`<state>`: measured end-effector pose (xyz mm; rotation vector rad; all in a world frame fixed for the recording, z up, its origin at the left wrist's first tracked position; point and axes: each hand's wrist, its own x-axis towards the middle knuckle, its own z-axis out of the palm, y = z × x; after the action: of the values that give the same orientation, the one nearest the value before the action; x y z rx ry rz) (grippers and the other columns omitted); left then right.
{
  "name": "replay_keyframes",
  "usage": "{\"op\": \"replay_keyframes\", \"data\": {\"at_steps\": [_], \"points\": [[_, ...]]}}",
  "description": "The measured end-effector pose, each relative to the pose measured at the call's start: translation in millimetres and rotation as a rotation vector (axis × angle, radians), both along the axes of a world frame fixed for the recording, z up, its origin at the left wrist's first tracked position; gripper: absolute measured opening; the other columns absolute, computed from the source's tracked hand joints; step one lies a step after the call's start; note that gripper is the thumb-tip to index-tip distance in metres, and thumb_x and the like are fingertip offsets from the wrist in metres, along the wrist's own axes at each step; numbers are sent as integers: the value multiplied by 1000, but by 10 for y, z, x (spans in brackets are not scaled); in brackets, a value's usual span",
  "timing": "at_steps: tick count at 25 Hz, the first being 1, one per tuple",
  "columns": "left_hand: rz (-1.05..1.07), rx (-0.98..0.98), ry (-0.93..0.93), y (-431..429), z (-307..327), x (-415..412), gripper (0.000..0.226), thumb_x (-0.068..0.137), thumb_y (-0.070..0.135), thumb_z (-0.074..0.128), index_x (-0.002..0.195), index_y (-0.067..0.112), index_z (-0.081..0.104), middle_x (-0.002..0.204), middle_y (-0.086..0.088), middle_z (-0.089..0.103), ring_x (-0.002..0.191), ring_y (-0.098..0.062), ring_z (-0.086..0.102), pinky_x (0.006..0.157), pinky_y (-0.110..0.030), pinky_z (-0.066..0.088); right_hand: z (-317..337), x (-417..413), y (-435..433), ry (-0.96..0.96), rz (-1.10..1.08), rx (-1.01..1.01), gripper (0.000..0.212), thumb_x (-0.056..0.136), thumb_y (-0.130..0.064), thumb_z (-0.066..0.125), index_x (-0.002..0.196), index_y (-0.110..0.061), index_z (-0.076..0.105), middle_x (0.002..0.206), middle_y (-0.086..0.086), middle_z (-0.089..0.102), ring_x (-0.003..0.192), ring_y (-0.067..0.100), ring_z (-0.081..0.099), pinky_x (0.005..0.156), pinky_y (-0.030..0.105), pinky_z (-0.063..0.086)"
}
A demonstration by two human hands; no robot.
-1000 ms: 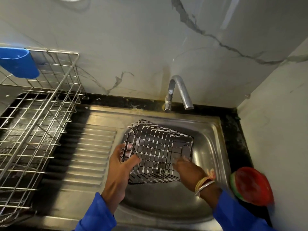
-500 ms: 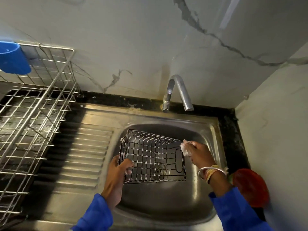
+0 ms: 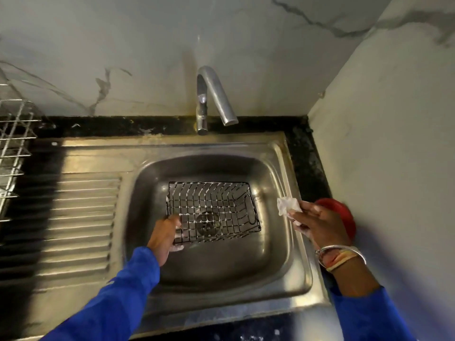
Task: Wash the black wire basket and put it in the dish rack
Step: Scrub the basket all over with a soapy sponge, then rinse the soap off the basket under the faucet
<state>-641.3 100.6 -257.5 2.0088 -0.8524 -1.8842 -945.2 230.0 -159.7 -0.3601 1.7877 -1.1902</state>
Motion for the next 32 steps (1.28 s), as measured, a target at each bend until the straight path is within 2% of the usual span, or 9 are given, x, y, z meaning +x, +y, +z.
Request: {"op": "replay_keyframes", "data": {"at_steps": [4, 7, 10, 13, 17, 21, 26, 29, 32], "points": [[-170, -1, -86, -66, -132, -30, 30, 109, 15, 35, 134, 6, 49, 130, -12, 52, 117, -33, 55, 91, -56, 52, -174, 272, 27, -24, -47, 12, 25, 78, 1, 73, 101, -8, 69, 88, 6, 74, 82, 21, 71, 75, 30, 58], [-292, -52, -187, -92, -213, -11, 30, 108, 12, 39, 133, 4, 53, 126, -14, 57, 118, -33, 57, 99, -49, 50, -418, 536, -108, 40, 125, 99, 31, 76, -6, 78, 105, -8, 71, 89, 1, 75, 82, 15, 72, 77, 27, 57], [-343, -160, -397, -151, -286, 54, 19, 102, 7, 49, 114, 0, 63, 111, -19, 67, 99, -32, 67, 91, -46, 57, -626, 662, -232, 333, 183, 185, 26, 74, -13, 81, 98, -15, 73, 93, -3, 73, 83, 7, 68, 74, 15, 53], [-407, -197, -554, -176, -265, 80, 16, 98, 1, 55, 109, -6, 65, 107, -24, 68, 96, -35, 67, 94, -43, 56, -772, 622, -278, 833, 535, 461, 16, 87, -17, 66, 101, -20, 73, 97, 2, 73, 86, 16, 68, 68, 21, 48], [-423, -159, -551, -146, -314, 75, 21, 98, 3, 55, 117, -6, 62, 116, -24, 66, 106, -39, 65, 99, -44, 54, -1000, 804, -259, 799, 867, 619, 24, 94, -10, 52, 113, -9, 67, 113, 15, 67, 103, 31, 64, 87, 36, 53], [-408, -139, -536, -91, -348, 117, 19, 100, 5, 55, 117, -2, 59, 116, -22, 63, 109, -37, 63, 102, -48, 51, -925, 811, -236, 566, 634, 358, 10, 87, -16, 69, 96, -14, 74, 94, 2, 73, 84, 14, 69, 82, 30, 57], [-350, -159, -509, -42, -334, 52, 33, 97, 17, 62, 125, 1, 57, 117, -22, 64, 104, -34, 65, 98, -50, 54, -298, 488, -106, 323, 267, 79, 19, 84, -6, 71, 102, -11, 71, 93, 5, 74, 68, 5, 67, 66, 21, 58], [-412, -559, -462, 113, 4, -482, 56, 97, 19, 65, 145, 2, 43, 143, -20, 51, 132, -35, 52, 112, -45, 44, -5, -19, 169, 570, 47, -33, 9, 78, -30, 75, 85, -29, 70, 81, 0, 74, 74, 17, 71, 73, 36, 57], [-568, -779, -93, 396, 510, -1275, 42, 100, 12, 61, 141, 7, 53, 138, -8, 60, 127, -20, 57, 111, -32, 46, 101, -472, 481, 895, -71, 101, 21, 81, -37, 71, 84, -17, 75, 76, 5, 74, 74, 22, 70, 73, 36, 55]]}}
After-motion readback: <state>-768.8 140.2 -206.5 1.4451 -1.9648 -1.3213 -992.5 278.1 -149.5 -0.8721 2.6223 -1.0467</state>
